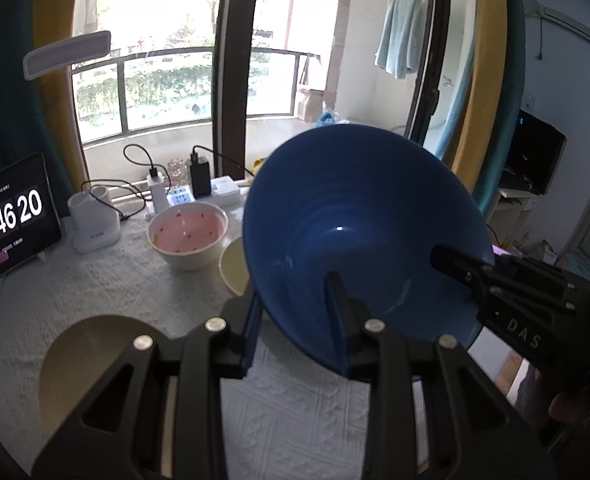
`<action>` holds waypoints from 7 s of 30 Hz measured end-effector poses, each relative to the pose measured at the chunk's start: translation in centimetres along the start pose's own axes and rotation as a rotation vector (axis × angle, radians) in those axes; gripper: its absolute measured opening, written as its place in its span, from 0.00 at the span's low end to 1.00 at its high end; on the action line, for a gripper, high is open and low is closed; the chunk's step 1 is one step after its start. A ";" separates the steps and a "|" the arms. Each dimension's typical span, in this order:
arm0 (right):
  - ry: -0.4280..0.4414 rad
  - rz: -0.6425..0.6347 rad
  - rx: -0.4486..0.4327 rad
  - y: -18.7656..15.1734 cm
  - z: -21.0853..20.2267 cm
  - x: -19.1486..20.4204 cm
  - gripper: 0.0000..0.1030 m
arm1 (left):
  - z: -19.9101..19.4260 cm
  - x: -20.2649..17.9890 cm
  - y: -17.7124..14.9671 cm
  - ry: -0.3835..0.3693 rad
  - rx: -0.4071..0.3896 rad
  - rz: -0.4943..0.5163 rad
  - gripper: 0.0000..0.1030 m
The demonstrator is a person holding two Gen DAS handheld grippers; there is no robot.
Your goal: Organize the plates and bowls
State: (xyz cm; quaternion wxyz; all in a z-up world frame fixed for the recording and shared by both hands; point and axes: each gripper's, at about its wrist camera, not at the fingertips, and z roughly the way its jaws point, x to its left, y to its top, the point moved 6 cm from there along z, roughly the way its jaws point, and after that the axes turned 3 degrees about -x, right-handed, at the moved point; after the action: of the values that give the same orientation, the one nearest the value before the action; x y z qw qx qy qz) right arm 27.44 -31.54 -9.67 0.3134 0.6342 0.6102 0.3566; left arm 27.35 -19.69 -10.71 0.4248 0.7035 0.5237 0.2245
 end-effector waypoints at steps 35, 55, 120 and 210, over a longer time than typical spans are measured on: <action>0.062 0.073 0.294 -8.7 3.1 2.0 0.24 | 0.4 2.4 -8.4 -0.021 0.213 -0.061 0.31; 0.034 0.036 0.211 -6.1 2.4 0.6 0.36 | -0.9 3.2 -6.5 0.002 0.157 -0.066 0.32; 0.210 -0.013 0.214 -0.2 11.4 -0.1 0.39 | 8.9 4.7 0.8 0.005 0.238 -0.093 0.43; 0.279 -0.065 0.389 0.3 19.2 1.1 0.22 | 14.9 5.9 0.8 -0.047 0.376 -0.069 0.28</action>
State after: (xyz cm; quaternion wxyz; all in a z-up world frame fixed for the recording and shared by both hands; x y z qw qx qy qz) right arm 43.64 -29.73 -19.92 0.1093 0.6072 0.7249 0.3064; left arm 41.14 -19.65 -18.85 0.3052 0.7572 0.5703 0.0915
